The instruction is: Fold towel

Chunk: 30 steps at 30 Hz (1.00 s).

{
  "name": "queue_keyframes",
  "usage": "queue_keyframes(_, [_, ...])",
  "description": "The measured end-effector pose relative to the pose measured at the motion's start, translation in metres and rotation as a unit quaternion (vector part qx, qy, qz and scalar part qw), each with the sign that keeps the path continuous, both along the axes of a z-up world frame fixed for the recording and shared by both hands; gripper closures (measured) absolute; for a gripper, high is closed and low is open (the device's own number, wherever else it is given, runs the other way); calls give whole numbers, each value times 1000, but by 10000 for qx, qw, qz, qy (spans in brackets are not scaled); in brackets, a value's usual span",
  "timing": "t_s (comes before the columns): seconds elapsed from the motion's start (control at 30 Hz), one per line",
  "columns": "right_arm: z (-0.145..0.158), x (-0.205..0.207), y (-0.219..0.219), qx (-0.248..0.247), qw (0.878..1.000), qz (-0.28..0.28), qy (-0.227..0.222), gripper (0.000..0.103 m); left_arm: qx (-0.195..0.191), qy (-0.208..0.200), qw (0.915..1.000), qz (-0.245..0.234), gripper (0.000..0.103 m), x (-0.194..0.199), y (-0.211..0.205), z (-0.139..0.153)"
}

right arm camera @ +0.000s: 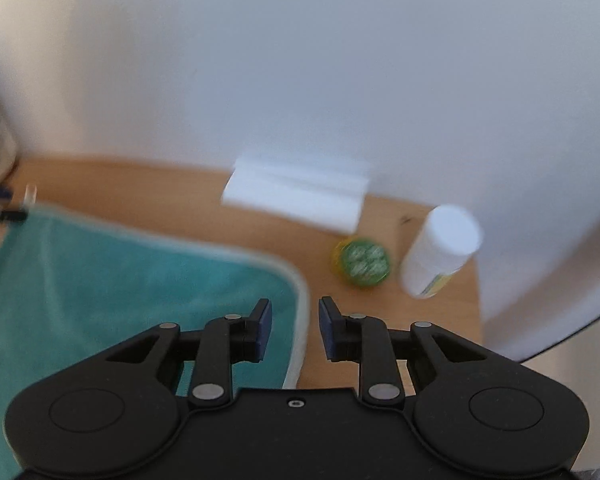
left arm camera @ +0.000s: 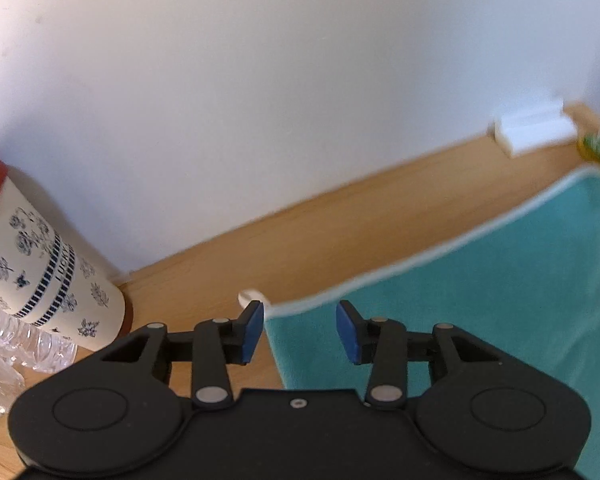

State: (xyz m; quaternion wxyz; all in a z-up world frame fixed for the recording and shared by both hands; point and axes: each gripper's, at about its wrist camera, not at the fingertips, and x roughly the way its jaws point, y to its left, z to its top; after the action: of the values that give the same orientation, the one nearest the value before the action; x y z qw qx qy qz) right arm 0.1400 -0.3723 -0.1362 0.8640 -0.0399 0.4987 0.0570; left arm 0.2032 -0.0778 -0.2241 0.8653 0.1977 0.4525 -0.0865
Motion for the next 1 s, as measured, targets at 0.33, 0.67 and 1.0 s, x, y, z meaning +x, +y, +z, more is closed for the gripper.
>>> queue_keyframes(0.33, [-28,-16,12,226,9991,201,305,78,85,-62,9998,173,60,13,1,-15])
queue_keyframes(0.67, [-2,-53,27,169,9993,-52,337,74,14,255,9981,567,60,-36,12,8])
queue_keyframes(1.0, [-7,-128,43,272,9967,-184,739,72,-167,859,9945,572,57,-127,13,16])
